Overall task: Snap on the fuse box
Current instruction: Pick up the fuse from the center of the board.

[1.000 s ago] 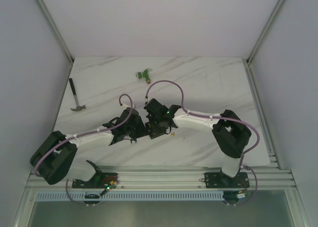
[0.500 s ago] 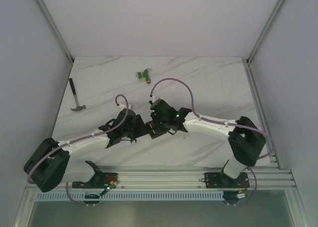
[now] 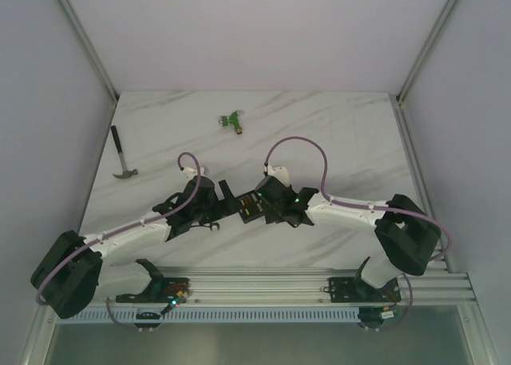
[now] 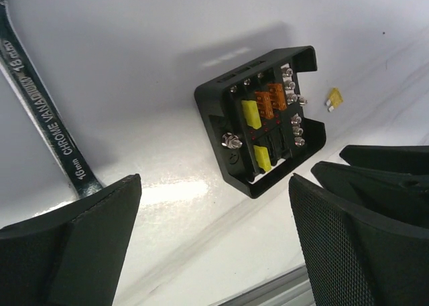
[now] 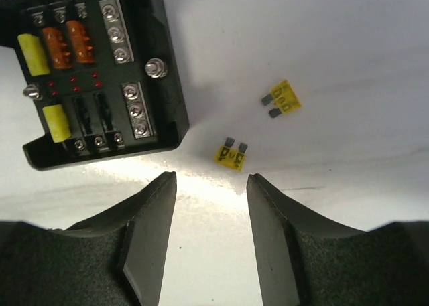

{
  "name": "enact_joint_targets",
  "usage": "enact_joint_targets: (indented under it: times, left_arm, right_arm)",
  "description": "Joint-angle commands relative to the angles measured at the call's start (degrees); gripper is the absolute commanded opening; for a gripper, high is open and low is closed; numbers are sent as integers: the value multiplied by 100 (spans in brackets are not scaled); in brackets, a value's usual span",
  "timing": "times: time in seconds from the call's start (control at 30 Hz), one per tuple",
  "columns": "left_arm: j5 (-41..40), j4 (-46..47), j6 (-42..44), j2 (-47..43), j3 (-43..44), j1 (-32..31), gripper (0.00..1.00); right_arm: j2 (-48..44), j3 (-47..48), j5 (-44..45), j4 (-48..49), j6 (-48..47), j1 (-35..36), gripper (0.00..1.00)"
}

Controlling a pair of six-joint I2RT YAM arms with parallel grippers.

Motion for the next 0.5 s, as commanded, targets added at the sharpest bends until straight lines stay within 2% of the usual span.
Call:
enact_joint_targets:
  times: [0.0,0.47]
  left_arm:
    - [-300,-231,-52,-137,-77,46,100]
    - [-490,-291,-175,-347,-199,90,100]
  right_arm:
    - [22,-140,539,395,417,32,54]
    - [401,-165,922,280,915,32,49]
